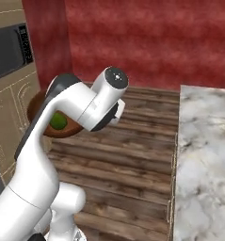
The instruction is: Move the mug from next to the sink to the open cabinet. Then, move the bowl with the lime to the fridge to clear the area for faucet cleaning.
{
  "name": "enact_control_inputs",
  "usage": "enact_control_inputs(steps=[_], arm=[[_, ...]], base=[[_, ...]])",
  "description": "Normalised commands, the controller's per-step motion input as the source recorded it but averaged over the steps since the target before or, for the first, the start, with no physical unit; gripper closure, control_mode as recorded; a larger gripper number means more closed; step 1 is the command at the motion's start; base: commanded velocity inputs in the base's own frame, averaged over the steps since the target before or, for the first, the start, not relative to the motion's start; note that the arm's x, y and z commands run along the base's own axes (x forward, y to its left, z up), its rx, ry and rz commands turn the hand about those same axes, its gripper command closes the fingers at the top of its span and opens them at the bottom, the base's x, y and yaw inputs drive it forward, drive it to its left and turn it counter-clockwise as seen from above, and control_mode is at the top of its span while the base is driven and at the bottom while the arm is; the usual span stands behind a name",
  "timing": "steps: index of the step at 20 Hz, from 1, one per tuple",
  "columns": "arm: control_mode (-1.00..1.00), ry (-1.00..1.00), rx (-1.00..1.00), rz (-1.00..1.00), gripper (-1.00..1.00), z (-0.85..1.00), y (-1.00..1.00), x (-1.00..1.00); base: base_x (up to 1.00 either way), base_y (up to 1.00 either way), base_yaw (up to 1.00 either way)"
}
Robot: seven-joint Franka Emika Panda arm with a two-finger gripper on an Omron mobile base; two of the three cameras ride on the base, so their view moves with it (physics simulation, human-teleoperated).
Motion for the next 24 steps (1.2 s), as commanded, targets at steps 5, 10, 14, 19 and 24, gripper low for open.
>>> enact_control_inputs(steps=[5,10,14,19,24], arm=[[1.0,0.0,0.0,0.0,1.0,0.0,0.0,0.0],[1.0,0.0,0.0,0.0,1.0,0.0,0.0,0.0],[1.0,0.0,0.0,0.0,1.0,0.0,0.0,0.0],[1.0,0.0,0.0,0.0,1.0,0.0,0.0,0.0],[1.0,0.0,0.0,0.0,1.0,0.0,0.0,0.0]], base=[[0.36,0.16,0.66],[0.07,0.26,0.54],[0.0,0.06,0.61],[-0.05,0.01,0.64],[0.23,-0.01,0.69]])
